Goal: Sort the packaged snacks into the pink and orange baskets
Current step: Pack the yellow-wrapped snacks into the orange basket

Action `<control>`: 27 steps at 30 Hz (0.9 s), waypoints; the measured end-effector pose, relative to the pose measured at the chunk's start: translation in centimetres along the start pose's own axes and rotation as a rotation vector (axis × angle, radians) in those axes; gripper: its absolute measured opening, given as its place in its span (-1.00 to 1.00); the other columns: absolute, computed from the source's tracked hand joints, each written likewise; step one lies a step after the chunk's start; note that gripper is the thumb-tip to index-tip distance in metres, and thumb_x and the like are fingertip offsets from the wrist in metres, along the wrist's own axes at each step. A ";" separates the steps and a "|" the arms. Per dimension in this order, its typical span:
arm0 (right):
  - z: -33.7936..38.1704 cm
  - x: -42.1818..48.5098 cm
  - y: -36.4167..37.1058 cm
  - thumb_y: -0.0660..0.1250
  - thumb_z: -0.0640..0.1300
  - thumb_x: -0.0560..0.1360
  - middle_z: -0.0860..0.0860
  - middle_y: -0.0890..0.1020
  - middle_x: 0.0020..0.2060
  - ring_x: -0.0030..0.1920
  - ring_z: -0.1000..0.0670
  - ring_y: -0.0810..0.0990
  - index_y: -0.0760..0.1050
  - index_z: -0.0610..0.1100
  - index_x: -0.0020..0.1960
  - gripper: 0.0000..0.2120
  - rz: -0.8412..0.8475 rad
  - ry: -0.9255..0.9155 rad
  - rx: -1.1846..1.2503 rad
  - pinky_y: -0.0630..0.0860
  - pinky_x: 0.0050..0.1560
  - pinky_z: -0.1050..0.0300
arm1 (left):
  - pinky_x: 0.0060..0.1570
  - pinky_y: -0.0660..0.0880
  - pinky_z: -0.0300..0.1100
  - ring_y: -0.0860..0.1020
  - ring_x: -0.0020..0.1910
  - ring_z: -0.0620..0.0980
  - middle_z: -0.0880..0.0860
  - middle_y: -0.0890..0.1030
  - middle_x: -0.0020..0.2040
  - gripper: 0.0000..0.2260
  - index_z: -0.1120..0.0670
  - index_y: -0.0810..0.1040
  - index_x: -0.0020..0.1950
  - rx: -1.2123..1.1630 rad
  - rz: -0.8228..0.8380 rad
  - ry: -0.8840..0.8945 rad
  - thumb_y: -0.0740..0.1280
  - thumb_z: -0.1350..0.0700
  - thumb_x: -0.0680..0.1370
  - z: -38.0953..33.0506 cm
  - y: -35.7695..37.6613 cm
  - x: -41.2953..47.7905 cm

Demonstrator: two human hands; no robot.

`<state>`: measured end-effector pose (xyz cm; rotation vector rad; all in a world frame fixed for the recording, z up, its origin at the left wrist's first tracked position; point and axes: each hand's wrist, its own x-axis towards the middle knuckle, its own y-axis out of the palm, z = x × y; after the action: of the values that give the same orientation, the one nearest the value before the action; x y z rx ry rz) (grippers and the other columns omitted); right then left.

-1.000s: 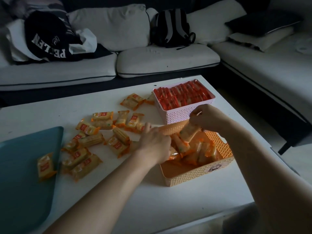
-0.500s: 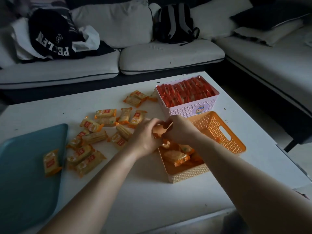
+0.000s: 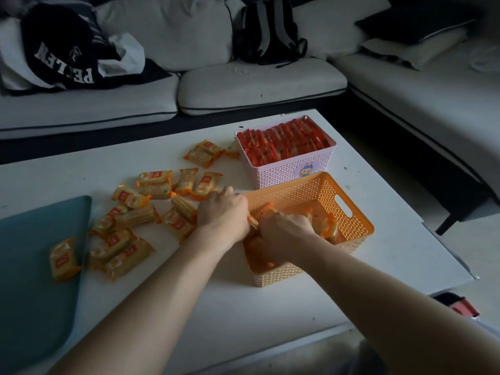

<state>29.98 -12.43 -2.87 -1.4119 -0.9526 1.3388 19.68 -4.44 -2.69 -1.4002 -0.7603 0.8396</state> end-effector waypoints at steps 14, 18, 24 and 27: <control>-5.9 -0.1 -2.7 0.56 -0.16 0.43 -0.05 0.63 0.13 0.10 -0.07 0.64 0.50 -0.11 0.26 -0.55 0.187 -0.058 0.788 0.67 0.08 0.02 | 0.12 0.44 0.02 0.39 0.38 0.15 0.05 0.44 0.33 -0.69 -0.17 0.48 0.35 -0.053 0.056 0.012 0.24 -0.09 0.61 0.6 -0.6 -0.2; -4.2 1.1 -1.6 0.59 0.08 0.35 -0.03 0.66 -0.07 -0.06 -0.05 0.66 0.57 -0.14 0.09 -0.55 0.068 -0.001 0.720 0.68 -0.02 0.02 | 0.05 0.50 0.00 0.44 0.29 0.07 -0.04 0.44 0.31 -0.63 -0.18 0.45 0.33 -0.187 0.036 0.020 0.33 -0.06 0.53 2.1 -0.8 -0.6; -2.1 1.1 -0.2 0.48 0.09 0.41 -0.01 0.62 -0.20 -0.23 -0.02 0.59 0.55 -0.11 -0.12 -0.73 -0.169 0.088 0.532 0.48 -0.31 0.16 | 0.10 0.46 -0.05 0.45 0.27 0.01 -0.07 0.44 0.27 -0.62 -0.11 0.46 0.30 -0.473 -0.019 0.123 0.42 -0.02 0.50 3.7 0.1 -1.6; -0.6 1.0 0.6 0.40 0.02 0.49 -0.07 0.67 -0.10 -0.16 -0.07 0.64 0.59 -0.16 0.03 -0.74 -0.173 0.077 0.498 0.61 -0.16 0.08 | 0.17 0.37 -0.14 0.42 0.31 -0.03 -0.10 0.41 0.29 -0.72 -0.13 0.51 0.21 -0.555 -0.041 0.158 0.40 0.02 0.51 3.6 0.8 -2.1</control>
<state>30.65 -11.76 -3.76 -0.9703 -0.6161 1.2704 15.50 -4.41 -3.31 -1.9079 -0.9368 0.4916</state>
